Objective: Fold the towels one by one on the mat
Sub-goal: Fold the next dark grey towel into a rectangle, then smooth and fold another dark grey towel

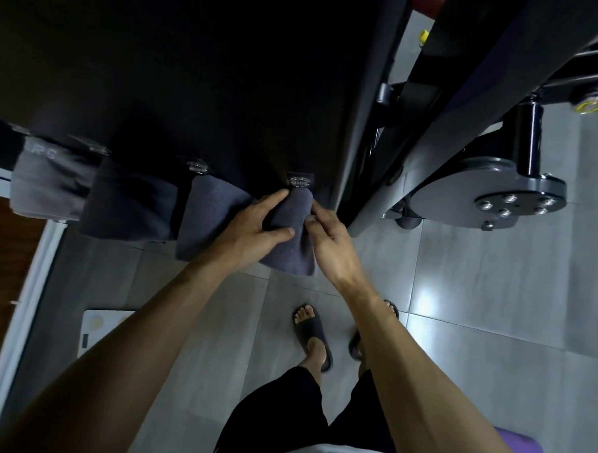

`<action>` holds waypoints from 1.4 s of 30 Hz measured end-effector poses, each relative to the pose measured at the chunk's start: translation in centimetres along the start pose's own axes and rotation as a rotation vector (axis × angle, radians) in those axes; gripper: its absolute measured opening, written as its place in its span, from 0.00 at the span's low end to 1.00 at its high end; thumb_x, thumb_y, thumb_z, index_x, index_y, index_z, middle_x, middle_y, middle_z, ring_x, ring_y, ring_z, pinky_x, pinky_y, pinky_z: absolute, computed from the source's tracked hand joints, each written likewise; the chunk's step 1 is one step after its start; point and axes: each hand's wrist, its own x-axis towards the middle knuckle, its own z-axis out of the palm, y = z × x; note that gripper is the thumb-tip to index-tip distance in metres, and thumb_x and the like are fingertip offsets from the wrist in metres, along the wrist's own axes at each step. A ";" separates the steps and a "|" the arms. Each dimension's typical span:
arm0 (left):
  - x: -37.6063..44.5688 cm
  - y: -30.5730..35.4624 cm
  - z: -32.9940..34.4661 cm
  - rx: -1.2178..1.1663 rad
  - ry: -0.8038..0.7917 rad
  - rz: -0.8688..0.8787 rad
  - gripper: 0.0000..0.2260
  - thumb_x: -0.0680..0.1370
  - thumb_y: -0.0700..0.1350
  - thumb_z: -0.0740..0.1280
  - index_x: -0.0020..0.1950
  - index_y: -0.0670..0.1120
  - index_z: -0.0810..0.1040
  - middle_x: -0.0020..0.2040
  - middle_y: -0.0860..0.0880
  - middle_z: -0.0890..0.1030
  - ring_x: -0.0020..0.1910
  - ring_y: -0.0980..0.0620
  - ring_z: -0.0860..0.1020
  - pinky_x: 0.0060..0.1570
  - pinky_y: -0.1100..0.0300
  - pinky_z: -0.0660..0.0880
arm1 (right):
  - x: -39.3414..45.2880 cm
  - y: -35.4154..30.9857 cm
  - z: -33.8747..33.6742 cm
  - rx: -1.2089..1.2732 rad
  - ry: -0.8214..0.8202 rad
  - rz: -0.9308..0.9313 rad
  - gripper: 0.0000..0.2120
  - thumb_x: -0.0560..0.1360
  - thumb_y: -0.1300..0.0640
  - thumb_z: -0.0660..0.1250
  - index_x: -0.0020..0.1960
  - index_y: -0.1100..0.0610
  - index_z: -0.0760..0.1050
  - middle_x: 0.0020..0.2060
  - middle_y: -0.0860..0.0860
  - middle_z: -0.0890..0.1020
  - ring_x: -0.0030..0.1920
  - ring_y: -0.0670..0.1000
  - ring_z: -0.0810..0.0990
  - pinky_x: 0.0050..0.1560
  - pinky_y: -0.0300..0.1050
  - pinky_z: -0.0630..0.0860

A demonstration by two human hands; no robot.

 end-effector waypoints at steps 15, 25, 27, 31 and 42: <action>-6.9 3.1 2.2 0.324 0.405 0.005 0.19 0.76 0.49 0.69 0.66 0.48 0.76 0.60 0.49 0.79 0.61 0.49 0.76 0.57 0.51 0.74 | -1.4 -5.3 -6.2 -0.681 -0.151 -0.429 0.18 0.74 0.52 0.67 0.63 0.54 0.75 0.56 0.51 0.78 0.55 0.52 0.78 0.54 0.46 0.75; -16.7 7.3 13.9 0.246 0.732 -0.426 0.21 0.73 0.57 0.58 0.59 0.49 0.79 0.56 0.50 0.80 0.59 0.48 0.77 0.57 0.55 0.73 | -4.0 -6.1 -8.6 -0.831 -0.659 -0.840 0.16 0.72 0.55 0.71 0.58 0.58 0.78 0.51 0.54 0.81 0.52 0.56 0.80 0.52 0.54 0.78; -19.0 8.7 16.9 0.232 0.784 -0.513 0.22 0.72 0.58 0.57 0.59 0.50 0.78 0.56 0.51 0.80 0.60 0.49 0.77 0.58 0.57 0.72 | -5.4 -6.0 -8.9 -0.883 -0.768 -0.879 0.16 0.73 0.54 0.70 0.59 0.58 0.77 0.52 0.54 0.80 0.53 0.56 0.79 0.52 0.54 0.77; -23.4 10.8 23.5 0.156 0.892 -0.670 0.21 0.73 0.57 0.58 0.60 0.50 0.79 0.56 0.50 0.80 0.57 0.47 0.79 0.54 0.55 0.74 | -9.8 -4.8 -9.7 -0.948 -0.969 -0.971 0.17 0.75 0.54 0.69 0.63 0.56 0.75 0.56 0.54 0.80 0.57 0.55 0.79 0.56 0.53 0.76; -33.5 19.2 46.0 -0.008 1.128 -0.889 0.15 0.76 0.54 0.65 0.61 0.52 0.76 0.54 0.51 0.79 0.55 0.48 0.79 0.50 0.54 0.75 | -25.6 2.0 -19.1 -1.138 -1.356 -1.206 0.18 0.76 0.50 0.68 0.63 0.53 0.74 0.58 0.50 0.79 0.60 0.51 0.77 0.59 0.52 0.74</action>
